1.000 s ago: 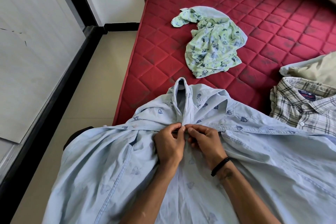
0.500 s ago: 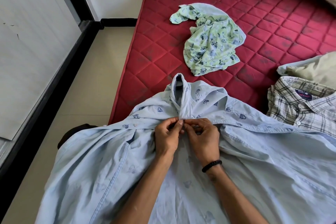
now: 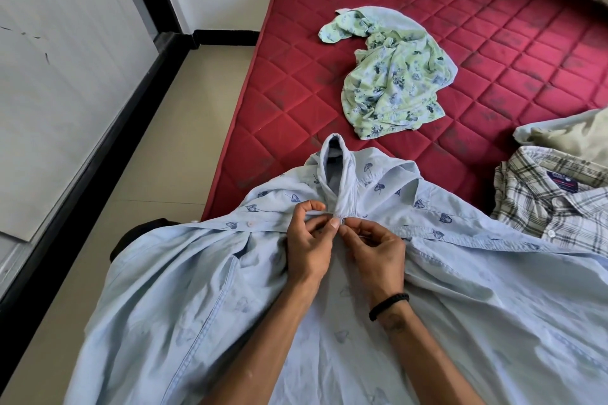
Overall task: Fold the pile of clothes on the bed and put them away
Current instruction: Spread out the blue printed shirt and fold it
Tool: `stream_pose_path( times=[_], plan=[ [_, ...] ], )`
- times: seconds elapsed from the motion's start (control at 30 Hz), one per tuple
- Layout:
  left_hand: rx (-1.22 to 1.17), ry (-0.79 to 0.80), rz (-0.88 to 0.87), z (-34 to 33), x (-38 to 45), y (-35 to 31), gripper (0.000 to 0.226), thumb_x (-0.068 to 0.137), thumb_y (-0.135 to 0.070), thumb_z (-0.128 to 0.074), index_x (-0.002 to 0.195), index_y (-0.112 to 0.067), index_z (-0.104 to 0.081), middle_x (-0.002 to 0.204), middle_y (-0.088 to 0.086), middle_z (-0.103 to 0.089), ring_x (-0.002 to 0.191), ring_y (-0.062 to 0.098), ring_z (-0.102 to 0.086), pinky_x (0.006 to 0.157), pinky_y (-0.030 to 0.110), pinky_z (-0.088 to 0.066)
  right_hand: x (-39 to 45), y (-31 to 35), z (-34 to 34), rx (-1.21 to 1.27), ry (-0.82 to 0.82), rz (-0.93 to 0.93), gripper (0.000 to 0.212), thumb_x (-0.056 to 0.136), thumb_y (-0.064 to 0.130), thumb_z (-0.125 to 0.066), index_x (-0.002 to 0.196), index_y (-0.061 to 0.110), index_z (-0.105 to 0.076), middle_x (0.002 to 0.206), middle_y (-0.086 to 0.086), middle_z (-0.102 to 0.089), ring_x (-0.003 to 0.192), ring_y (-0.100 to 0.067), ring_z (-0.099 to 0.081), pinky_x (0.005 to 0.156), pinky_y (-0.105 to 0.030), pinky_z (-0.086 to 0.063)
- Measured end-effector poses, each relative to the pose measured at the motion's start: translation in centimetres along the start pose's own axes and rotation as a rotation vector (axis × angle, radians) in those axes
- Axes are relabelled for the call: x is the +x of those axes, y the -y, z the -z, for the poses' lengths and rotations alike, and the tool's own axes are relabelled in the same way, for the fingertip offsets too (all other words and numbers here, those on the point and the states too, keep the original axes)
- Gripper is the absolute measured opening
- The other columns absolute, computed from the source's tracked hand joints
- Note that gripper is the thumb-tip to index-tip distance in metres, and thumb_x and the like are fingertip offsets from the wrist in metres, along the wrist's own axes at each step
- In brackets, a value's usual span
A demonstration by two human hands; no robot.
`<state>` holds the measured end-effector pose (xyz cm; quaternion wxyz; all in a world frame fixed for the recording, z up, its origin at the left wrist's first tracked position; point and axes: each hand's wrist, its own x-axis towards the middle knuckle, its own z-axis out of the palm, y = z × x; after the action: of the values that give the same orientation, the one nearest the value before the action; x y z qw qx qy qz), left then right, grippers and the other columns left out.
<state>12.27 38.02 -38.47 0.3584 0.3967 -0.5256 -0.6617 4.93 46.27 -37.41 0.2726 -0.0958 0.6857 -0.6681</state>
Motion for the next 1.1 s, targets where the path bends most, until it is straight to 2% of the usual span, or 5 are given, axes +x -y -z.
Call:
stream_pose_path(
  times=[0.27, 0.43, 0.73, 0.93, 1.1],
  plan=[
    [-0.017, 0.116, 0.116, 1.1, 1.1, 0.3, 0.023, 0.094, 0.004, -0.068, 0.108, -0.013, -0.061, 0.093, 0.006, -0.076, 0.084, 0.01, -0.071, 0.079, 0.023, -0.054, 0.1, -0.2, 0.1, -0.722, -0.04, 0.545, 0.01, 0.093, 0.024, -0.077, 0.102, 0.021, -0.08, 0.096, 0.008, -0.068, 0.078, -0.008, -0.066, 0.072, -0.026, -0.054],
    [0.084, 0.09, 0.083, 0.6, 0.4, -0.1, 0.014, 0.089, -0.019, -0.081, 0.1, -0.02, -0.073, 0.089, 0.003, -0.079, 0.074, 0.014, -0.072, 0.062, 0.027, -0.057, 0.2, 0.2, 0.2, -0.675, -0.042, 0.49, 0.007, 0.086, 0.016, -0.076, 0.085, 0.022, -0.074, 0.084, 0.012, -0.065, 0.07, -0.004, -0.062, 0.066, -0.032, -0.054],
    [0.142, 0.082, -0.049, 0.2, 0.8, -0.1, 0.028, 0.085, -0.041, -0.081, 0.098, -0.016, -0.078, 0.089, 0.001, -0.08, 0.086, 0.021, -0.077, 0.082, 0.044, -0.062, -0.6, 0.1, -0.9, -0.337, -0.139, 0.314, 0.016, 0.084, 0.018, -0.083, 0.077, 0.028, -0.073, 0.079, 0.009, -0.072, 0.071, -0.01, -0.07, 0.067, -0.034, -0.059],
    [-0.016, 0.025, 0.009, 0.4, 1.2, -0.5, 0.015, 0.087, -0.02, -0.082, 0.097, -0.009, -0.08, 0.085, 0.005, -0.08, 0.078, 0.014, -0.074, 0.074, 0.028, -0.059, -0.3, -0.3, -0.8, -0.278, -0.081, 0.28, 0.007, 0.088, 0.031, -0.082, 0.085, 0.029, -0.076, 0.081, 0.004, -0.075, 0.072, -0.018, -0.075, 0.069, -0.046, -0.063],
    [-0.079, 0.088, 0.121, 0.2, 0.8, -0.5, 0.011, 0.09, -0.016, -0.078, 0.097, -0.007, -0.078, 0.087, 0.007, -0.08, 0.076, 0.012, -0.073, 0.07, 0.024, -0.057, -0.4, 0.7, -0.4, 0.026, -0.023, 0.051, 0.012, 0.095, 0.014, -0.075, 0.093, 0.003, -0.077, 0.077, -0.015, -0.076, 0.066, -0.021, -0.072, 0.061, -0.028, -0.059]
  ],
)
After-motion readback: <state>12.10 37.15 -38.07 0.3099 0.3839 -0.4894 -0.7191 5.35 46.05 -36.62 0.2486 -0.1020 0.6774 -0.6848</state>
